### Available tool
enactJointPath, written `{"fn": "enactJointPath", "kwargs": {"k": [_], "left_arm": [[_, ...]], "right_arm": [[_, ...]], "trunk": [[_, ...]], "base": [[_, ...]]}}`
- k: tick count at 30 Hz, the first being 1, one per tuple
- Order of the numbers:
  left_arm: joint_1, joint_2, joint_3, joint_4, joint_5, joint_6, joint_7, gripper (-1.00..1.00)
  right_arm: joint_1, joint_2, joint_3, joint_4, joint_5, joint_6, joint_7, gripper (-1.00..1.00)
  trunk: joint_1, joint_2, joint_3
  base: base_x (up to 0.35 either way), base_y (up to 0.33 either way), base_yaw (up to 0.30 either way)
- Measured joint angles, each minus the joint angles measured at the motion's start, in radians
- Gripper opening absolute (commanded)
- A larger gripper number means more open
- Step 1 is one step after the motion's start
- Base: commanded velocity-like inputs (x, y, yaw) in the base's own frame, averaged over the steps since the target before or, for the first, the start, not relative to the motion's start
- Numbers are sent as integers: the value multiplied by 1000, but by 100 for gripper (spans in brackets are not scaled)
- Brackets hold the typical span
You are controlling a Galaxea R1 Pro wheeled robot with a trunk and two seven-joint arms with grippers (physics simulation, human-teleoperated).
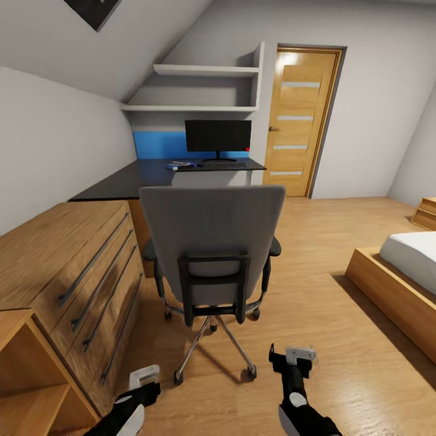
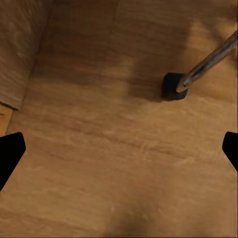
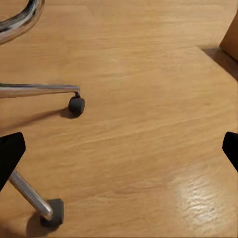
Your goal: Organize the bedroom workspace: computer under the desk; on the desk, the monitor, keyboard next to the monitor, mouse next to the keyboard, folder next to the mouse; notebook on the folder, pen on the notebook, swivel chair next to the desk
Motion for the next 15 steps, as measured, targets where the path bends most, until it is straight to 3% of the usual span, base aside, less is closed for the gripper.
{"fn": "enactJointPath", "kwargs": {"k": [1,4,7,11,15], "left_arm": [[-41,1,0,-2,-1,28,3,100],[-123,-2,0,-5,-1,63,9,100],[-196,-7,0,-8,-1,121,11,100],[-262,-11,1,-32,5,229,9,100],[-275,-14,2,-57,8,246,7,100]], "right_arm": [[-46,6,1,-3,-10,75,-1,100],[-121,23,1,-9,-23,209,-1,100],[-164,37,-1,-14,-46,295,-2,100],[-197,49,0,-52,-101,384,-3,100],[-203,51,-4,-82,-128,405,-3,100]], "trunk": [[4,-7,-3],[15,-28,-12],[27,-49,-22],[42,-77,-35],[54,-98,-44]], "base": [[0,0,0],[0,0,0],[0,0,0],[0,0,0],[0,0,0]]}}
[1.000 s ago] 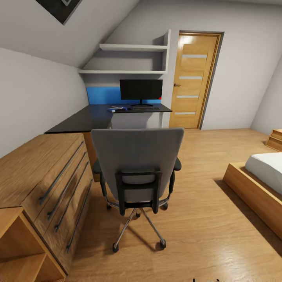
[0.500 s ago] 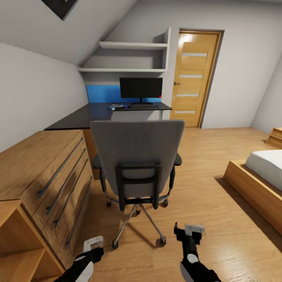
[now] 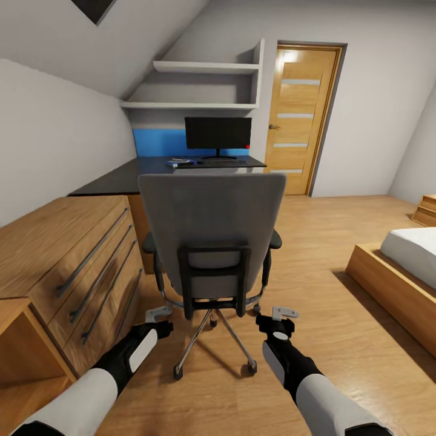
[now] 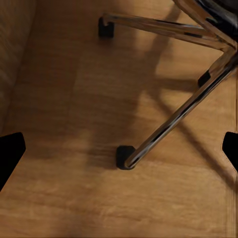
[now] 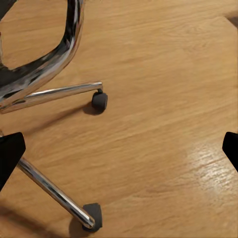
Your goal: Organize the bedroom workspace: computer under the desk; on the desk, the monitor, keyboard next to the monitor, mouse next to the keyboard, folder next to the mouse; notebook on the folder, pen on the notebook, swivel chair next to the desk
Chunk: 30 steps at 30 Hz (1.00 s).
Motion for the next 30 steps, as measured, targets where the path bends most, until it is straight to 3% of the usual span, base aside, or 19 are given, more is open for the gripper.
{"fn": "enactJointPath", "kwargs": {"k": [6,11,16,26,30], "left_arm": [[-6,-3,2,5,2,-12,-4,100],[-6,-31,-6,33,1,-40,-2,100],[-5,-56,-5,5,3,-12,-2,100],[-5,-56,-5,3,3,17,-4,100],[-5,-56,-5,3,3,16,-4,100]], "right_arm": [[0,8,3,-10,-23,1,0,100],[4,17,0,-15,-22,-22,-5,100],[3,7,2,-28,-26,-40,-7,100],[3,6,2,-31,-27,-71,-7,100],[3,6,2,-31,-26,-71,-7,100]], "trunk": [[0,0,0],[0,0,0],[0,0,0],[0,0,0],[15,-28,-12]], "base": [[0,0,0],[0,0,0],[0,0,0],[0,0,0],[0,0,0]]}}
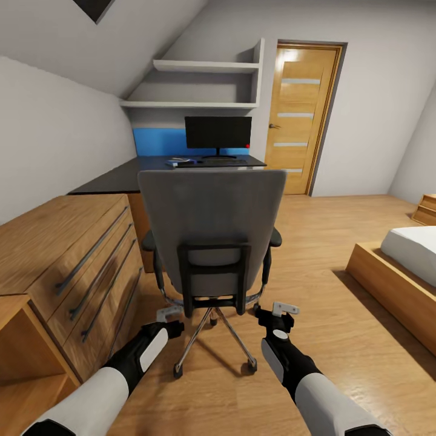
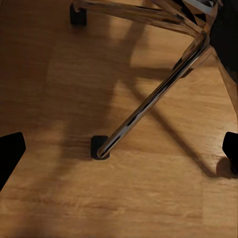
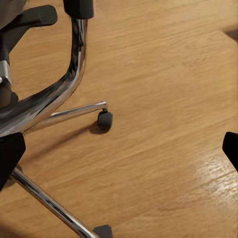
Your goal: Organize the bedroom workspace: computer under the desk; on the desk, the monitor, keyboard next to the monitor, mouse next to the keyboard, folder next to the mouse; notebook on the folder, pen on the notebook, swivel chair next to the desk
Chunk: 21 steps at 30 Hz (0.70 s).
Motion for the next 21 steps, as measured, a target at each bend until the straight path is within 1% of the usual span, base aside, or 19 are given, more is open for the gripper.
{"fn": "enactJointPath", "kwargs": {"k": [8,12,21], "left_arm": [[0,0,0,1,0,-1,0,100],[0,0,0,1,0,-1,0,100],[0,-1,-1,16,-1,-4,-1,100]], "right_arm": [[0,0,0,0,0,0,-1,100],[0,0,1,0,0,0,-1,100],[1,0,1,1,2,-1,0,100]], "trunk": [[31,-56,-25],[33,-58,-40],[33,-58,-41]], "base": [[0,0,0],[0,0,0],[0,0,0]]}}
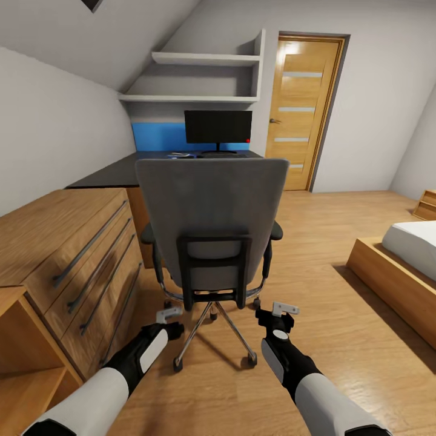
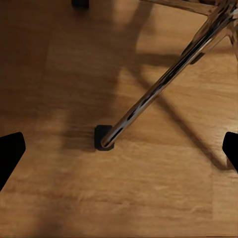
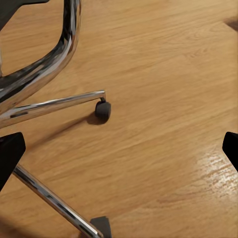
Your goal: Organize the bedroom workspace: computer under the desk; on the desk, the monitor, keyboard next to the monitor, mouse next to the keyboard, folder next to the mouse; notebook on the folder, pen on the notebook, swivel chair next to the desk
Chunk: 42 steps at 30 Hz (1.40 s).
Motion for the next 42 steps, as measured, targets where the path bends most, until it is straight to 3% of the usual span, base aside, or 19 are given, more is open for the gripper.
{"fn": "enactJointPath", "kwargs": {"k": [7,10,11,40,42], "left_arm": [[0,-2,-4,57,-5,-16,-1,100],[0,-1,-4,99,-6,-79,-2,100],[0,-2,-6,122,-5,-156,-4,100],[0,-2,-7,129,-4,-174,-1,100],[0,-7,-23,140,-10,-246,3,100]], "right_arm": [[0,0,0,2,5,-2,5,100],[0,0,0,0,5,-2,4,100],[0,0,1,0,5,-2,4,100],[2,1,6,5,6,-2,8,100],[2,3,28,6,12,-12,7,100]], "trunk": [[0,0,0],[0,0,0],[0,0,0],[0,0,0],[0,0,0]], "base": [[0,0,0],[-72,0,0],[-136,0,0],[-102,0,0],[-19,0,0]]}}
